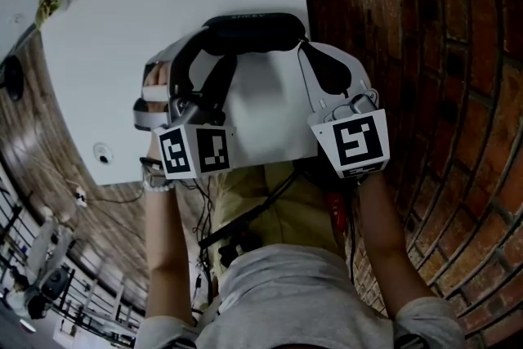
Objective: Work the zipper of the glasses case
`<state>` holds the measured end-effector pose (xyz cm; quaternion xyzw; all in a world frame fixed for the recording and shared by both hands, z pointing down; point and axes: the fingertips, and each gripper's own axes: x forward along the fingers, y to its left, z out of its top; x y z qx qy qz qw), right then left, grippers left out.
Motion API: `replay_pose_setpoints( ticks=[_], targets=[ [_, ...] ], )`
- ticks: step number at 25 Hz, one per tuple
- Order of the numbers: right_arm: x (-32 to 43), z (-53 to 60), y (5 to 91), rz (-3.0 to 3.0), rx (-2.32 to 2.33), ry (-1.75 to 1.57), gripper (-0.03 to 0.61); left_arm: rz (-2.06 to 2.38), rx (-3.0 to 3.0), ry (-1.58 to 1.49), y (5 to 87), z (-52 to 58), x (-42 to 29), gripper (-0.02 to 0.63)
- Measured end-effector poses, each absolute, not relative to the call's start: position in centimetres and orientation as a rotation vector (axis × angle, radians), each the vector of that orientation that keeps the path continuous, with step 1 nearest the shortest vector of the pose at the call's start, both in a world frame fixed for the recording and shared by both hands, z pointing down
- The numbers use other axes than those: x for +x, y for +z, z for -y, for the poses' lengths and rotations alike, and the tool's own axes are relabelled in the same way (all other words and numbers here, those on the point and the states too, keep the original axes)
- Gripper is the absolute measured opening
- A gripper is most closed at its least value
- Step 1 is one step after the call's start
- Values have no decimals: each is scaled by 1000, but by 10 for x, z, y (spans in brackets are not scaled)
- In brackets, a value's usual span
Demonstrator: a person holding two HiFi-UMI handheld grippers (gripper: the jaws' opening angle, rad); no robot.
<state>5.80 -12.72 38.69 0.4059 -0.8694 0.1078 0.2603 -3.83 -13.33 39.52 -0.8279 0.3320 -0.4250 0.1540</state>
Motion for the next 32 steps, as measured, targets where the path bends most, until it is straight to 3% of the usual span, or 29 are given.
replay_pose_setpoints(
  ticks=[10, 16, 32],
  targets=[
    [58, 127, 391, 2353, 1067, 284, 3, -831, -2377, -1217, 390, 137, -21, 327],
    [59, 127, 392, 2339, 1069, 290, 3, -790, -2337, -1228, 393, 140, -13, 276],
    [54, 122, 385, 2418, 1041, 523, 3, -768, -2290, -1252, 394, 141, -12, 262]
  ],
)
